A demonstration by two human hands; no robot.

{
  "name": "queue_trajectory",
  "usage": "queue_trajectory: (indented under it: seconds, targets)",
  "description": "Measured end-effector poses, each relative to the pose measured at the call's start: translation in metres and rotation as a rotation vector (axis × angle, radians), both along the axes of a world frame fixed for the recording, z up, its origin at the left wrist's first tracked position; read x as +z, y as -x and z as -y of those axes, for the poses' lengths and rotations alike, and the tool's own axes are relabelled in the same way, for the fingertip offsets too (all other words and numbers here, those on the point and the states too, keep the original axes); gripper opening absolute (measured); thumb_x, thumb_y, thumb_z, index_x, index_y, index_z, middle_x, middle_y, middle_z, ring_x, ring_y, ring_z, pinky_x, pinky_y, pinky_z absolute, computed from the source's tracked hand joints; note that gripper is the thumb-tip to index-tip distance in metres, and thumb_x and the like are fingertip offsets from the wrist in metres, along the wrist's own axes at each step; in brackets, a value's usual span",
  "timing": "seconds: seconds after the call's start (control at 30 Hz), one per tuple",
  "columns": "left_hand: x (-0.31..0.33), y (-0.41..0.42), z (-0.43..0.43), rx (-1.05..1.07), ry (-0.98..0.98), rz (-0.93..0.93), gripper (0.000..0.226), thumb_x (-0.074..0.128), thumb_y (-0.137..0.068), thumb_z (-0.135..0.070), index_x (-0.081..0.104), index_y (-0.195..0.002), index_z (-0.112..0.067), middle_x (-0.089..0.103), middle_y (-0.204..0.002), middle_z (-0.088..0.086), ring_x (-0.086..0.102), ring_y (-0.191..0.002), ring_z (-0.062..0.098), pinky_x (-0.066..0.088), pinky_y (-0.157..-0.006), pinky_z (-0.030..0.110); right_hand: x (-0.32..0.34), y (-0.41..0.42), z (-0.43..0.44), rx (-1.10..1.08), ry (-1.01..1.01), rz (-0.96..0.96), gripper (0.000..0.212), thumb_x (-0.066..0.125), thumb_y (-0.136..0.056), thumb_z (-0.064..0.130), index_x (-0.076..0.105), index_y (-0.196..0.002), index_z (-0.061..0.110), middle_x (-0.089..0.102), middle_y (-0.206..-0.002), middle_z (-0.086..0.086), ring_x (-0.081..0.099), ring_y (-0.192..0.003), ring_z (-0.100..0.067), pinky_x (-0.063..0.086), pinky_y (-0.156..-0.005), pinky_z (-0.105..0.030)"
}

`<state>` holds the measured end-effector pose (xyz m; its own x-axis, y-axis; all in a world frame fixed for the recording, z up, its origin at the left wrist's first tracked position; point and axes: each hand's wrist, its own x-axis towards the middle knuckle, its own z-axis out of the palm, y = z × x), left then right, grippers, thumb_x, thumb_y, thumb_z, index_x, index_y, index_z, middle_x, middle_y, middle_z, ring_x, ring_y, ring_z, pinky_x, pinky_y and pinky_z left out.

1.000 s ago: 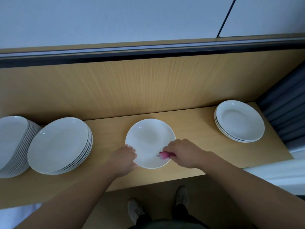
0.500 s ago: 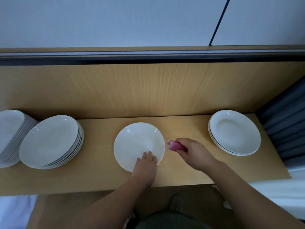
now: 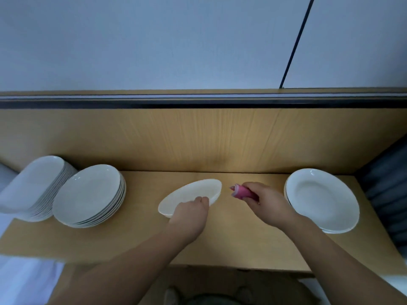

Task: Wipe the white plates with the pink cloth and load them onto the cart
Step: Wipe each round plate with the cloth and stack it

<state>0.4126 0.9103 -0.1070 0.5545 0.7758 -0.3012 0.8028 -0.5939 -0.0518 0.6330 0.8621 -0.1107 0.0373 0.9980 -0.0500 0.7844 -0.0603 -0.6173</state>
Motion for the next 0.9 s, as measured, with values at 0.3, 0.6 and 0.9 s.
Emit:
queue_trajectory:
  seconds: [0.3, 0.6, 0.9]
  targets:
    - [0.044, -0.028, 0.001, 0.181, 0.101, 0.348, 0.026, 0.031, -0.104, -0.029, 0.048, -0.115, -0.012, 0.055, -0.111, 0.007, 0.058, -0.094, 0.028, 0.044, -0.075, 0.037, 0.025, -0.028, -0.005, -0.048, -0.072, -0.064, 0.018, 0.060, -0.093, 0.025, 0.064, -0.109, 0.031, 0.064, -0.086, 0.017, 0.057, -0.080, -0.001, 0.042, -0.064, -0.020]
    - [0.032, -0.027, -0.003, 0.389, 0.164, 0.609, 0.026, 0.033, -0.102, -0.033, 0.051, -0.108, -0.016, 0.058, -0.096, -0.001, 0.055, -0.085, 0.018, 0.042, -0.070, 0.032, 0.024, -0.030, -0.009, -0.033, -0.071, -0.017, 0.014, 0.059, -0.092, 0.023, 0.064, -0.104, 0.028, 0.064, -0.084, 0.011, 0.057, -0.076, -0.006, 0.049, -0.066, -0.033]
    - [0.017, 0.011, -0.026, 0.551, 0.191, 0.744, 0.025, 0.037, -0.101, -0.031, 0.056, -0.109, -0.016, 0.061, -0.091, -0.002, 0.056, -0.081, 0.013, 0.040, -0.064, 0.030, 0.023, -0.001, -0.039, 0.023, -0.039, 0.036, 0.024, 0.057, -0.092, 0.026, 0.061, -0.115, 0.030, 0.061, -0.099, 0.010, 0.057, -0.084, -0.011, 0.050, -0.072, -0.036]
